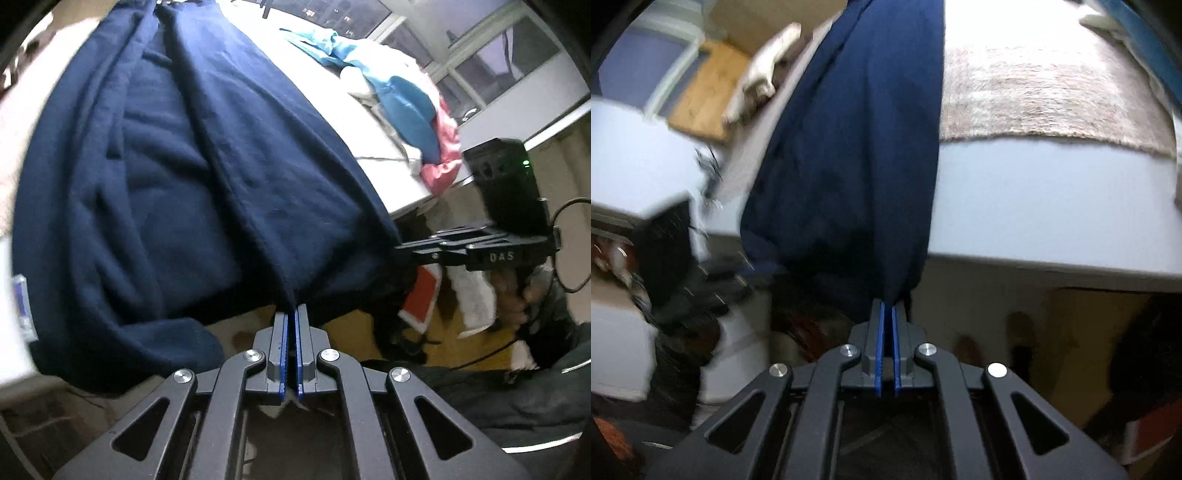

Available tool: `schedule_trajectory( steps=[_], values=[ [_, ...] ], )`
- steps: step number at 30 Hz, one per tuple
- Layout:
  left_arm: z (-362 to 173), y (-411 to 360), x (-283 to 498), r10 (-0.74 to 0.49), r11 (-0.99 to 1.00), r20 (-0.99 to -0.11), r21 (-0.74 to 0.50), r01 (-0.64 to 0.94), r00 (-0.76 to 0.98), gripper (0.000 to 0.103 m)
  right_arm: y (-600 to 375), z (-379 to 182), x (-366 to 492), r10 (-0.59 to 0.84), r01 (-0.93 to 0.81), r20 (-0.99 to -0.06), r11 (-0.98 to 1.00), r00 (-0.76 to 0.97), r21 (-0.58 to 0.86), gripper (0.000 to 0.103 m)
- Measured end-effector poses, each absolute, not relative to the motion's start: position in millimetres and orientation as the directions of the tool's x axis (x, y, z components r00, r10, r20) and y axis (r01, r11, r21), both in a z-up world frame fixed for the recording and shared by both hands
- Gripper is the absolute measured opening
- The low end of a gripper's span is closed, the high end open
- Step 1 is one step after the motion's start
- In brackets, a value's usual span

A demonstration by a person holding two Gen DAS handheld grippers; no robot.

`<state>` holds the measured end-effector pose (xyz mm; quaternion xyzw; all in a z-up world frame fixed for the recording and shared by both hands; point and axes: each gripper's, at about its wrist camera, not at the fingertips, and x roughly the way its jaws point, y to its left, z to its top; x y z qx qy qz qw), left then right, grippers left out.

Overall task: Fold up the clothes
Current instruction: 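Lower the navy garment onto the bed and open both tools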

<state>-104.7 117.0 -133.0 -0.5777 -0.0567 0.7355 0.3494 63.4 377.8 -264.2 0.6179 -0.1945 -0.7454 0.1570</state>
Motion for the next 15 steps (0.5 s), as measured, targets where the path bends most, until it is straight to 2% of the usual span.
schedule_trajectory(
  steps=[5, 6, 7, 9, 10, 15],
  values=[
    [-138.3, 115.3, -103.0, 0.548, -0.762, -0.834, -0.469, -0.447, -0.06, 0.004, 398.3, -235.6, 64.8, -0.42, -0.027, -0.886, -0.901, -0.197, 0.433, 0.011],
    [-133.5, 113.5, -99.0, 0.558, -0.757, -0.827, -0.475, -0.45, -0.065, 0.01, 403.4, -221.6, 60.2, -0.412, -0.017, -0.882, -0.904, -0.229, 0.427, 0.012],
    [-128.8, 111.9, -95.4, 0.566, -0.752, -0.822, -0.479, -0.452, -0.071, 0.012, 406.9, -209.4, 54.5, -0.4, -0.005, -0.878, -0.909, -0.264, 0.416, 0.016],
    [-118.3, 112.7, -92.1, 0.57, -0.75, -0.816, -0.472, -0.463, -0.092, 0.013, 408.0, -193.6, 35.9, -0.362, 0.011, -0.871, -0.925, -0.333, 0.38, 0.045],
    [-112.4, 113.6, -90.9, 0.572, -0.749, -0.813, -0.465, -0.472, -0.106, 0.016, 406.1, -189.0, 23.0, -0.345, 0.022, -0.863, -0.932, -0.369, 0.363, 0.046],
    [-107.6, 132.4, -105.2, 0.546, -0.767, -0.824, -0.418, -0.486, -0.152, 0.016, 388.1, -207.8, -44.0, -0.294, 0.033, -0.869, -0.951, -0.399, 0.306, 0.046]
  ],
)
